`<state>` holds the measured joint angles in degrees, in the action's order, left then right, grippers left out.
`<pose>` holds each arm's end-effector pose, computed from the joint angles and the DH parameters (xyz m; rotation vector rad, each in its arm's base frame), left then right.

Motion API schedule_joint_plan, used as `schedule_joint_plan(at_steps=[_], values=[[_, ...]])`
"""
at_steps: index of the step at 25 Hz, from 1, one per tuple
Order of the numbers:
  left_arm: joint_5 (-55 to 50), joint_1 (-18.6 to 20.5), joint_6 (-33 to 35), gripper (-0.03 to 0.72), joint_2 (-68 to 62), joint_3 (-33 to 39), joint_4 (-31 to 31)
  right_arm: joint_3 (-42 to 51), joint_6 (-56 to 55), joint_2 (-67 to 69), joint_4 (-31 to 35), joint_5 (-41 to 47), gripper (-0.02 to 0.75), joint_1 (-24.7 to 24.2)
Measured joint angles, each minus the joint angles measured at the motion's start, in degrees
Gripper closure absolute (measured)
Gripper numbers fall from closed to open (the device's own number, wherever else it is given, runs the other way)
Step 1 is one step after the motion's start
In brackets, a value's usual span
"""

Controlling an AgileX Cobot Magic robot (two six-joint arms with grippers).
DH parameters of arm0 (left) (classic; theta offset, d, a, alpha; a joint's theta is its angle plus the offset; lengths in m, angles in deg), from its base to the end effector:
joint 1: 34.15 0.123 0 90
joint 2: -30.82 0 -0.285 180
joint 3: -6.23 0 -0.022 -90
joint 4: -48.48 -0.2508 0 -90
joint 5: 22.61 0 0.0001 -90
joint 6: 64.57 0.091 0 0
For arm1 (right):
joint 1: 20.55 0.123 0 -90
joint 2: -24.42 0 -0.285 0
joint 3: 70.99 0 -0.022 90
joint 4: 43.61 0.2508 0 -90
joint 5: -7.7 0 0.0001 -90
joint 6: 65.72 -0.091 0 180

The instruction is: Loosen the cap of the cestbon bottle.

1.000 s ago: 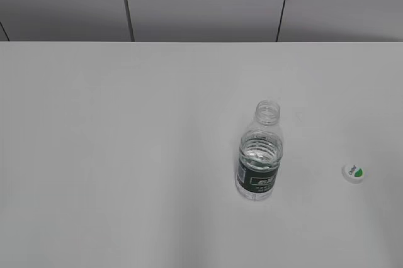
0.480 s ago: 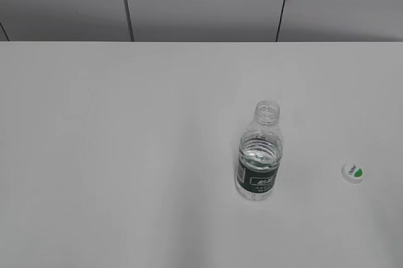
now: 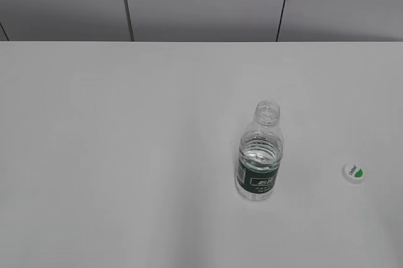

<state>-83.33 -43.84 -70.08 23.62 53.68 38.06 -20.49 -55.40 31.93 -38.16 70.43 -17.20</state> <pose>-0.0069 0.0158 0.2838 0.0615 2.0000 0.0463 -0.0040 0.0075 0.2655 -0.2551 2.0881 0.0421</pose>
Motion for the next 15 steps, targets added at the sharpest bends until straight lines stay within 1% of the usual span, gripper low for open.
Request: schedule_joint_plan(at_steps=[4, 10, 15], values=[[0.1, 0.0, 0.0, 0.274, 0.0, 0.0, -0.4, 0.0, -0.1, 0.0, 1.7, 0.0, 0.217, 0.0], [0.1, 0.0, 0.0, 0.28, 0.0, 0.0, -0.6, 0.0, -0.1, 0.0, 7.3, -0.1, 0.217, 0.0], [0.2, 0.0, 0.0, 0.302, 0.0, 0.0, -0.7, 0.0, -0.1, 0.0, 8.7, -0.7, 0.217, -0.2]])
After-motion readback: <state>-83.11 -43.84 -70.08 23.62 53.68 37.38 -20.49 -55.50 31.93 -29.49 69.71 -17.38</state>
